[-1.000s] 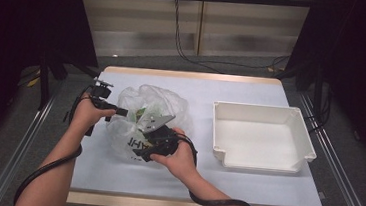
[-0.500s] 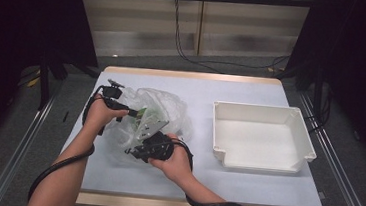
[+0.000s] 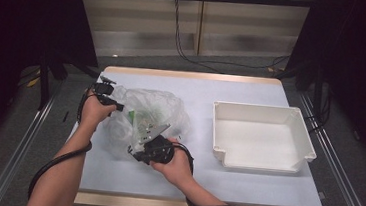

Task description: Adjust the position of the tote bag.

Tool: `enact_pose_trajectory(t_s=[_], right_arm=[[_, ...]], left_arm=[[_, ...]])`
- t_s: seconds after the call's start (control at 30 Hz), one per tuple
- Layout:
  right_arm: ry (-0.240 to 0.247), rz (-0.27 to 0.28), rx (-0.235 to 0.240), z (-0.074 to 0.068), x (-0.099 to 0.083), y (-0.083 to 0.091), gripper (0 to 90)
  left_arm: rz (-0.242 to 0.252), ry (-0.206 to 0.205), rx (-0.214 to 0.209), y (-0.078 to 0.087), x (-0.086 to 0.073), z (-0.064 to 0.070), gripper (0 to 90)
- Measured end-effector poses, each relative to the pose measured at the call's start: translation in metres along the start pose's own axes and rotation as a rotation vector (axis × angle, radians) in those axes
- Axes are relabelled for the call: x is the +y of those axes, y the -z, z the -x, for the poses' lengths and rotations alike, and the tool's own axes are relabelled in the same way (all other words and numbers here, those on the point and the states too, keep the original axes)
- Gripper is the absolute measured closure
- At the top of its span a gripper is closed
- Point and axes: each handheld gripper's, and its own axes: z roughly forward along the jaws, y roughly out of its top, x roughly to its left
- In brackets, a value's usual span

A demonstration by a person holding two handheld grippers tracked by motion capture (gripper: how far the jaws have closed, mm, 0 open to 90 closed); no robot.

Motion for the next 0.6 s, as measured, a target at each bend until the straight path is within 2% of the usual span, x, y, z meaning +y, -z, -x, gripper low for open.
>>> enact_pose_trajectory(t_s=[0.1, 0.13, 0.17, 0.27, 0.3, 0.33, 0.37, 0.47, 0.53, 0.57, 0.6], right_arm=[[-0.019, -0.006, 0.005, -0.001, -0.006, -0.002, 90.0], [-0.016, -0.01, 0.004, -0.001, -0.007, -0.003, 90.0], [-0.021, -0.012, 0.004, -0.001, -0.008, -0.003, 90.0], [-0.04, -0.016, 0.012, -0.004, -0.01, -0.005, 90.0], [-0.042, -0.019, 0.019, -0.005, -0.011, -0.005, 90.0], [-0.048, -0.021, 0.03, -0.007, -0.011, -0.006, 90.0], [-0.046, -0.025, 0.033, -0.008, -0.012, -0.007, 90.0], [-0.045, -0.023, 0.029, -0.009, -0.011, -0.004, 90.0], [-0.074, -0.011, 0.029, -0.008, -0.011, 0.0, 88.4], [-0.074, -0.014, 0.017, -0.009, -0.011, 0.002, 86.0], [-0.053, -0.018, 0.004, -0.009, -0.011, 0.004, 83.1]], left_arm=[[-0.019, -0.007, -0.01, -0.006, -0.001, -0.001, 88.1], [-0.033, -0.025, -0.003, -0.007, -0.001, -0.002, 88.2], [-0.039, -0.024, -0.016, -0.009, -0.002, -0.002, 88.2], [-0.019, -0.022, -0.028, -0.012, -0.006, 0.0, 88.2], [-0.03, -0.039, -0.027, -0.011, -0.007, -0.001, 88.1], [-0.021, -0.022, -0.033, -0.011, -0.008, -0.001, 88.1], [-0.038, -0.035, -0.039, -0.009, -0.008, -0.003, 88.2], [-0.015, -0.034, -0.03, -0.009, -0.009, -0.002, 88.2], [0.006, -0.028, -0.036, -0.009, -0.009, -0.001, 87.9], [0.008, -0.023, -0.033, -0.009, -0.009, 0.0, 87.6], [-0.009, -0.019, -0.037, -0.008, -0.009, 0.001, 87.0]])
